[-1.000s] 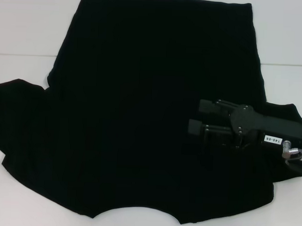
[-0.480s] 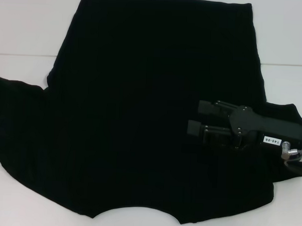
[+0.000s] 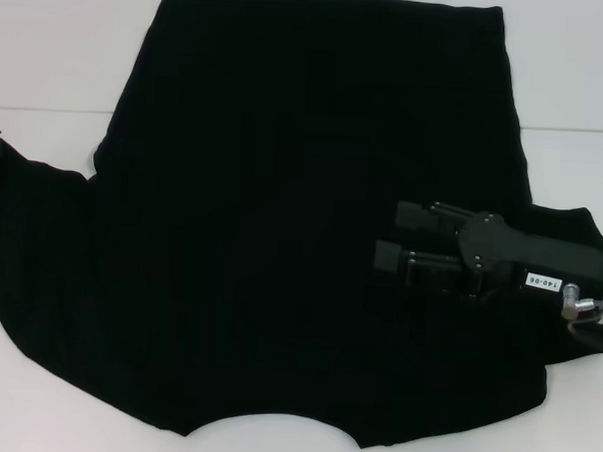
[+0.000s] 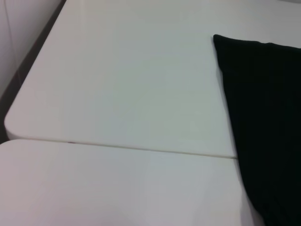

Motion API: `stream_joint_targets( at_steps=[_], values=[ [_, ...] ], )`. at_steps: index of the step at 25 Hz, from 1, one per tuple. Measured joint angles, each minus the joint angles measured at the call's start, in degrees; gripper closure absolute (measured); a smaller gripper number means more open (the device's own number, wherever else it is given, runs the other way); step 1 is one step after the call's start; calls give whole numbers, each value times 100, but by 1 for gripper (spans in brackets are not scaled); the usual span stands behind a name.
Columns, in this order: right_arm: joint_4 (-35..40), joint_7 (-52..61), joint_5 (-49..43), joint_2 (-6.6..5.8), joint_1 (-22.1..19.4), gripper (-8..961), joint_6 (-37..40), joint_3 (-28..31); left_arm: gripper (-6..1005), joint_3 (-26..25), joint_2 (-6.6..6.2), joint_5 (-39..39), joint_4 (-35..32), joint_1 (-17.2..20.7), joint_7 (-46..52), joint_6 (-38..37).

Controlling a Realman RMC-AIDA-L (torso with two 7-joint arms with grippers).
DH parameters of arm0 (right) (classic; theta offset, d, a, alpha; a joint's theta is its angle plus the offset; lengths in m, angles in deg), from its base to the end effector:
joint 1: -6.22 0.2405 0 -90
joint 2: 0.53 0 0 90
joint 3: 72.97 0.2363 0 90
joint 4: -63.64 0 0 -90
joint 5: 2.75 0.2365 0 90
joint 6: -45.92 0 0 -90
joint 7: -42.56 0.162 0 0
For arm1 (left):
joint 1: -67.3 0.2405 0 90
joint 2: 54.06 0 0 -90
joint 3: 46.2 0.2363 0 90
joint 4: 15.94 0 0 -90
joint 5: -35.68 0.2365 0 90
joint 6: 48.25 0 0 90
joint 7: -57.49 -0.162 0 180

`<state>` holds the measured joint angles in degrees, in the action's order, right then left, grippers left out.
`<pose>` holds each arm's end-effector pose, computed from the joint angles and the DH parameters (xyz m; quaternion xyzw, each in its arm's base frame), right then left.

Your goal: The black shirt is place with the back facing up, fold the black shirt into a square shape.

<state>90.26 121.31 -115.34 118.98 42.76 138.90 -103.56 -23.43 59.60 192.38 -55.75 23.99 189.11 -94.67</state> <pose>0.2224 0.3544 -0.0213 -0.9019 0.2424 0.3470 0.0857 -0.3477 0.4611 0.1125 -0.7011 -0.5295 -0.0565 0.4742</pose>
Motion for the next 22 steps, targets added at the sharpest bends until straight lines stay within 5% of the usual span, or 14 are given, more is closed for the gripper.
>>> stream_joint_targets(
  at_steps=[15, 22],
  values=[
    [1, -13, 0, 0, -34, 40, 6, -7, 994, 24, -5, -533, -569, -101, 58, -1768],
    [-6, -126, 0, 0, -103, 40, 33, -13, 987, 655, 242, -709, -561, -303, 95, -1865]
  ],
)
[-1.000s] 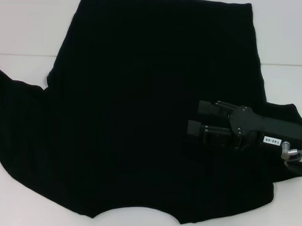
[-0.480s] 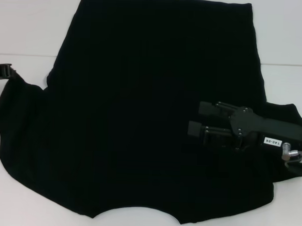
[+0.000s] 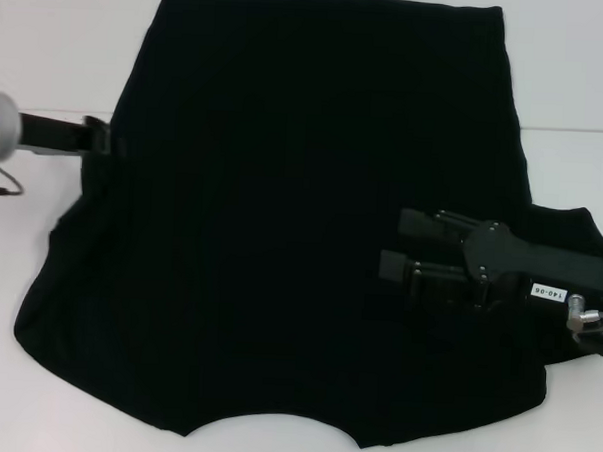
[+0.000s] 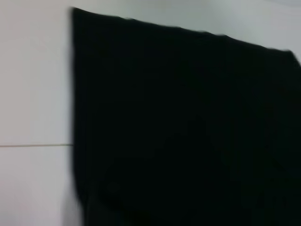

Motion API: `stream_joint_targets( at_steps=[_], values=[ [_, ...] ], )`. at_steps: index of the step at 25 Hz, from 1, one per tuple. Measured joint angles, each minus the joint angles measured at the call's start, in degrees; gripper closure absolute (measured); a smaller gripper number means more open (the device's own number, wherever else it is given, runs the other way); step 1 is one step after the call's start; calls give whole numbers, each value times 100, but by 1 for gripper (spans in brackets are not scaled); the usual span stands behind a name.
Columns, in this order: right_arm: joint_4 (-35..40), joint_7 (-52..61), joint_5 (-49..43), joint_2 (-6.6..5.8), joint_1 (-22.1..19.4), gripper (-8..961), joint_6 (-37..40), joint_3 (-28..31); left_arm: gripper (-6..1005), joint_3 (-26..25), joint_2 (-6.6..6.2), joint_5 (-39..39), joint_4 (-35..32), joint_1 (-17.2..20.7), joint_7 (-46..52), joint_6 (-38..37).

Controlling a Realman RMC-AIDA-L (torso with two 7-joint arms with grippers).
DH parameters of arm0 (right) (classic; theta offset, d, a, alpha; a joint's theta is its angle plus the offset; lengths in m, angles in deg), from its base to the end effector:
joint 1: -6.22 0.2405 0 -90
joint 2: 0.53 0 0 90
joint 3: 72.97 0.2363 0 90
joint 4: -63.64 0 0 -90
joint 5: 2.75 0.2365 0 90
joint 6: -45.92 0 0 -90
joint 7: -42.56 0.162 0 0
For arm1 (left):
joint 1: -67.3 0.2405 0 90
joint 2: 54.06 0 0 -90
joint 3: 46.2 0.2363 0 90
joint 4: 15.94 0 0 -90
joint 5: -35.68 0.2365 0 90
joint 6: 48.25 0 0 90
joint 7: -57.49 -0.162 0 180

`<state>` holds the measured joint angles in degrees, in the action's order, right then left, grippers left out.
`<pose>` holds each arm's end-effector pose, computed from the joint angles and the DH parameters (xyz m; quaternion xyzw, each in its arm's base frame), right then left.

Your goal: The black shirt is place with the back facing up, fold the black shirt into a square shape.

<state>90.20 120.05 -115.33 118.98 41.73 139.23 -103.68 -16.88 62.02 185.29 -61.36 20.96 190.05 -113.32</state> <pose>0.2281 0.3493 -0.0216 -0.9027 0.2397 0.3461 0.0892 -0.2657 0.4632 0.0706 -0.7918 -0.5087 -0.0874 0.3264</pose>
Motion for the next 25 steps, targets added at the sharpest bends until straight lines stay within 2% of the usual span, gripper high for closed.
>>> stream_joint_targets(
  at_steps=[6, 16, 21, 25],
  values=[
    [-2, -25, 0, 0, -94, 39, 10, 13, 949, 217, 202, -194, 7, 12, -14, -43],
    [2, -32, 0, 0, -132, 39, 24, 22, 885, 236, 243, -901, 76, 151, -324, -998],
    [15, -31, 0, -39, -111, 39, 24, 61, 717, 243, 258, -1312, 244, 204, -556, -1452],
    [0, 54, 0, -99, -94, 39, -8, 133, 593, 196, 210, -1351, 161, 491, -666, -1352]
  ],
)
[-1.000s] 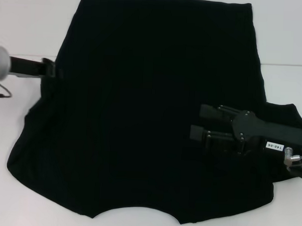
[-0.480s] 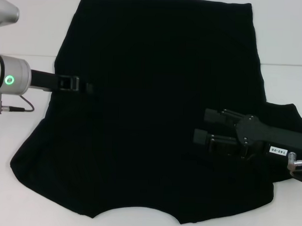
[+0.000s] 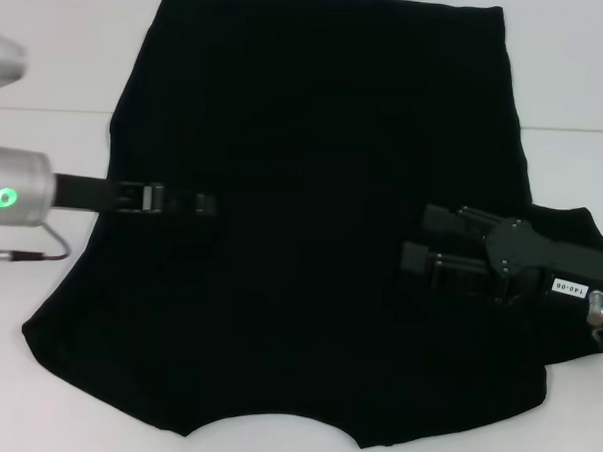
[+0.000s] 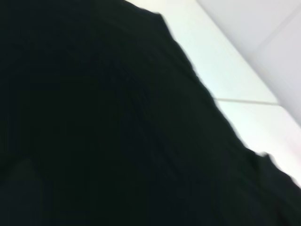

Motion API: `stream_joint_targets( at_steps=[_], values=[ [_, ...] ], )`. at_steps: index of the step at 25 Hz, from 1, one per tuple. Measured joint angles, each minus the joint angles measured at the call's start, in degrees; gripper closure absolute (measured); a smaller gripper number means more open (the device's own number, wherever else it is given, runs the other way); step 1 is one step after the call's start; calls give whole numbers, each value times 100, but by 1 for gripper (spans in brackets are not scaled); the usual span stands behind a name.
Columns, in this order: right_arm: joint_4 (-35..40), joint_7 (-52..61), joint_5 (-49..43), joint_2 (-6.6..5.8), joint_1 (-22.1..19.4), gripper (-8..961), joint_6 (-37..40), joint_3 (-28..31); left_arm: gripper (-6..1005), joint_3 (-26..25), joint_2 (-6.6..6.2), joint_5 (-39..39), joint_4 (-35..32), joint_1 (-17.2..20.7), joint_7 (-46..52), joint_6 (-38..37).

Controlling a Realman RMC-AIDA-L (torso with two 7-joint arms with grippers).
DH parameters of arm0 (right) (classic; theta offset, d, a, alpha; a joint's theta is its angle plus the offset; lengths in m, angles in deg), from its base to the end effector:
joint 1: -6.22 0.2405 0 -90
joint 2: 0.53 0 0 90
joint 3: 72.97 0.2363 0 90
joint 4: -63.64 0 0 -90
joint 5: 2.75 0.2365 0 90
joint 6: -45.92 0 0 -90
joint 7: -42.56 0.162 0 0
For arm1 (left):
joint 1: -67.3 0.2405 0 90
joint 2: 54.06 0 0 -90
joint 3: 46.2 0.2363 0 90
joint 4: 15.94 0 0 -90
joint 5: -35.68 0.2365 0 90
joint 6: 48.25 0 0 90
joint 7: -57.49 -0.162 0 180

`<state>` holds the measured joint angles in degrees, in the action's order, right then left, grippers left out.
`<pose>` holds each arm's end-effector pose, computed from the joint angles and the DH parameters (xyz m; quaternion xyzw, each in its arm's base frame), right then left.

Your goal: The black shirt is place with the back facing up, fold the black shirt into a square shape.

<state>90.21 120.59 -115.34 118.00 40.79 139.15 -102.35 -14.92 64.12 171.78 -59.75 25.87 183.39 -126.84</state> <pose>0.2385 0.3499 -0.0118 -0.8973 0.2519 0.3470 0.1052 -0.2499 0.4176 0.0274 -0.8281 -0.5092 -0.1545 0.1761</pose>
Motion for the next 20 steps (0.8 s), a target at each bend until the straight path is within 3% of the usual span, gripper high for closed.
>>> stream_joint_targets(
  at_steps=[5, 10, 16, 20],
  values=[
    [13, 179, 0, -49, -19, 39, -13, 106, 443, -163, -61, -87, -143, 465, -123, 384],
    [4, 201, 0, -56, -18, 40, -16, 176, 204, -511, -20, -80, -301, 723, -382, 471],
    [-4, 203, 0, -59, 5, 40, -2, 188, 76, -476, 19, 91, -210, 784, -440, 813],
    [-4, 207, 0, -60, -3, 39, 10, 189, 76, -305, 45, 200, -61, 790, -449, 885]
  ],
)
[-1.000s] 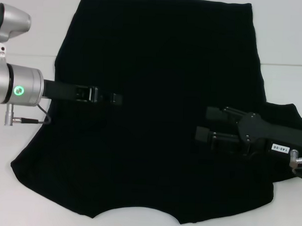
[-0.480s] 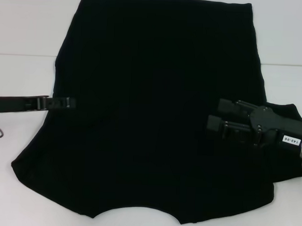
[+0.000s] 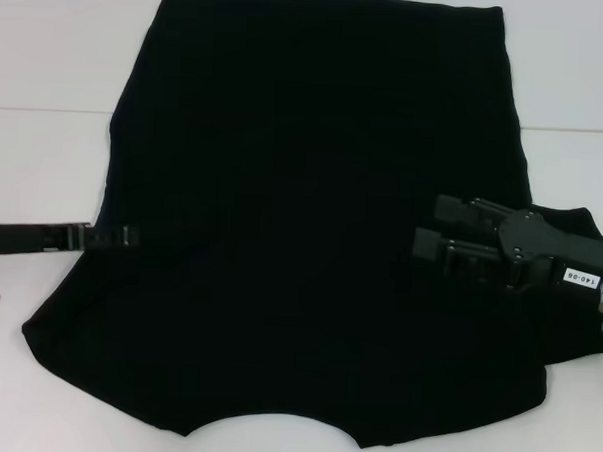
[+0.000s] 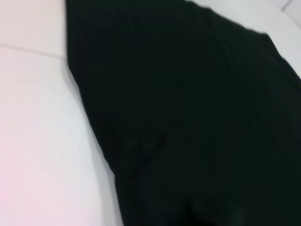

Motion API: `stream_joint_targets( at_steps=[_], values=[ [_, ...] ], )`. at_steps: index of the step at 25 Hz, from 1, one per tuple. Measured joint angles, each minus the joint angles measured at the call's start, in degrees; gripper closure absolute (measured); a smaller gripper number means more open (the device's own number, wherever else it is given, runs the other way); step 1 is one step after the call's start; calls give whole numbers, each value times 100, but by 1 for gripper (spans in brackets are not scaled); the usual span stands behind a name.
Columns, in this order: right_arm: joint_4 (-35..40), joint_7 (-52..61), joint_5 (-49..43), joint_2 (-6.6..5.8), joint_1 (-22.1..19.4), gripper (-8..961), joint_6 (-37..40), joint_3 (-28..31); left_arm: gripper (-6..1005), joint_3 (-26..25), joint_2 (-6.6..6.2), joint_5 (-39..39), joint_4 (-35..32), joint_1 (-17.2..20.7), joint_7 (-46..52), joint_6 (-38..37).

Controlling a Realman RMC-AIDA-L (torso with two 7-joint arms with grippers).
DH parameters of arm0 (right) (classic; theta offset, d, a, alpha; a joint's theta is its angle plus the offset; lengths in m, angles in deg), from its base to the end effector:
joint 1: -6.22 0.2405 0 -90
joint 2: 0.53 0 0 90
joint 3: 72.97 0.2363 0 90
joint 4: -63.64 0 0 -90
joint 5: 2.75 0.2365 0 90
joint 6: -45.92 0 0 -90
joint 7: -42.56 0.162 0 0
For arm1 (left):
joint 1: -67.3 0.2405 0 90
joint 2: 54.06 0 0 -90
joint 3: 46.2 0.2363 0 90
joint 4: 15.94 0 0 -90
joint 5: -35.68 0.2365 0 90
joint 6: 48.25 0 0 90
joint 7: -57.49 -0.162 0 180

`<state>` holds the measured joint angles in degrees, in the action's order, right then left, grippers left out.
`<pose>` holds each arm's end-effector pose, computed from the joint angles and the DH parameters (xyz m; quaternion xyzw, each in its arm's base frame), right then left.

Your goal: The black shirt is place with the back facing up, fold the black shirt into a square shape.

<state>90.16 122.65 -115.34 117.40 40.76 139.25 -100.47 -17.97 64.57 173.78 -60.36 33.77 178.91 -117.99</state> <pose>0.2420 0.3531 -0.0034 -0.8874 0.2703 0.3559 0.1130 -0.3264 0.3939 0.0430 -0.7819 -0.5424 -0.1333 0.2770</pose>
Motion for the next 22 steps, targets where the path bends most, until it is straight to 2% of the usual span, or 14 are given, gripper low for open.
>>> stream_joint_targets(
  at_steps=[3, 9, 14, 18, 22],
  values=[
    [1, 6, 0, 0, -12, 40, 5, 0, 77, 142, 7, 3, 18, -16, -50, -349],
    [17, 7, 0, 1, -17, 39, 16, -1, 77, 268, 11, -175, 87, -217, -457, -1598],
    [27, 6, 0, 1, -28, 40, 19, 0, 78, 699, 12, -177, 214, -333, -644, -1907],
    [60, 75, 0, -9, -33, 41, 20, 49, 78, 699, 5, -303, 205, -377, -733, -2087],
    [90, 302, 0, -140, -60, 43, 7, 81, 78, 560, -8, -485, 187, -356, -845, -1815]
  ],
)
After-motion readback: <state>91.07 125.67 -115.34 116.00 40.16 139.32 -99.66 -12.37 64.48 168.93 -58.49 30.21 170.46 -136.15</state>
